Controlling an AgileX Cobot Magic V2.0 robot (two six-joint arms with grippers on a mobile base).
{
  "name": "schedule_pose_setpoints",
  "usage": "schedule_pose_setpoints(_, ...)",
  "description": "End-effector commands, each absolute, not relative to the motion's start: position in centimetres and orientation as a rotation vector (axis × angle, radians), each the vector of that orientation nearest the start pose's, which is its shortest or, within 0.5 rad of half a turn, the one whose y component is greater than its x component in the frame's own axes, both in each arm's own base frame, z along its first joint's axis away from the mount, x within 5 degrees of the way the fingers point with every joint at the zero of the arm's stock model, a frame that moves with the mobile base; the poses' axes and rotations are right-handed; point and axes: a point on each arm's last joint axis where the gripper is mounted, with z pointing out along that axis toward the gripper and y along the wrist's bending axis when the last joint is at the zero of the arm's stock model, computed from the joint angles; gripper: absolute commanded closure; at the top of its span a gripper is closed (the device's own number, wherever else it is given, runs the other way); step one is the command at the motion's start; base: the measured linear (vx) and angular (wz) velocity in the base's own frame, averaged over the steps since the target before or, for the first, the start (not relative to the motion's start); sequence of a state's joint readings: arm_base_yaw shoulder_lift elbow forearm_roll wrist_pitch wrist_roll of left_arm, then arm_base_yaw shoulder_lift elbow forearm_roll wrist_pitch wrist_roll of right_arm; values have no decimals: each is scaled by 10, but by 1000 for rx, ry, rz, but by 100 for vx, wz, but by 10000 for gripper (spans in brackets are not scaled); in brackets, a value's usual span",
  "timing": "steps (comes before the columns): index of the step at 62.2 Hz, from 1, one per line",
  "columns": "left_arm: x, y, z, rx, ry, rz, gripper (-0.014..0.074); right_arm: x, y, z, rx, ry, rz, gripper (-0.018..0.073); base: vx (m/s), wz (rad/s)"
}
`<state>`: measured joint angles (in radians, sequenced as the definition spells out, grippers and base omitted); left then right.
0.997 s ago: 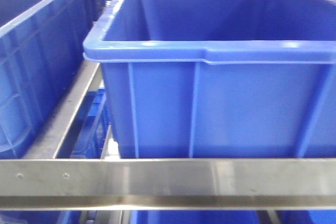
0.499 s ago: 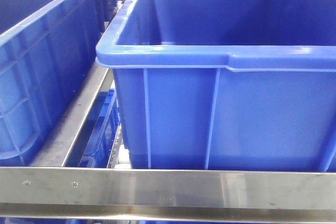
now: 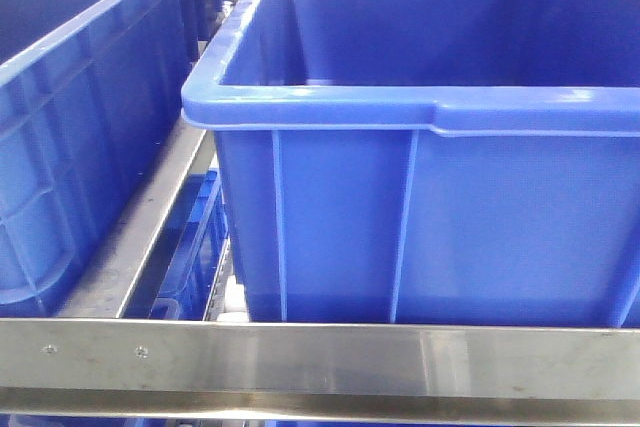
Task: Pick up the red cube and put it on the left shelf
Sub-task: 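Drive up to the shelf and stop facing a blue crate, then lower the held red cube into the blue crate with the right gripper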
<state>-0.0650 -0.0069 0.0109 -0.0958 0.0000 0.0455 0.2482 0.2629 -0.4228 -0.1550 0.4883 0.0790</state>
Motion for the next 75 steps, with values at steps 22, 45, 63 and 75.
schedule_pose_setpoints(22, 55, -3, 210, -2, 1416, -103, 474, 70, 11, 356, -213, 1656, 64, 368, 0, 0)
schedule_pose_setpoints(45, 55, -3, 210, -2, 1416, -103, 475, 167, 41, 424, -277, 1913, 80, 368, 0, 0)
schedule_pose_setpoints(63, 55, -3, 210, -2, 1416, -103, 475, 263, 87, 388, -438, 2258, 39, 368, 0, 0)
schedule_pose_setpoints(75, 55, -3, 210, -2, 1416, -103, 475, 303, 101, 339, -484, 2472, -5, 368, 0, 0)
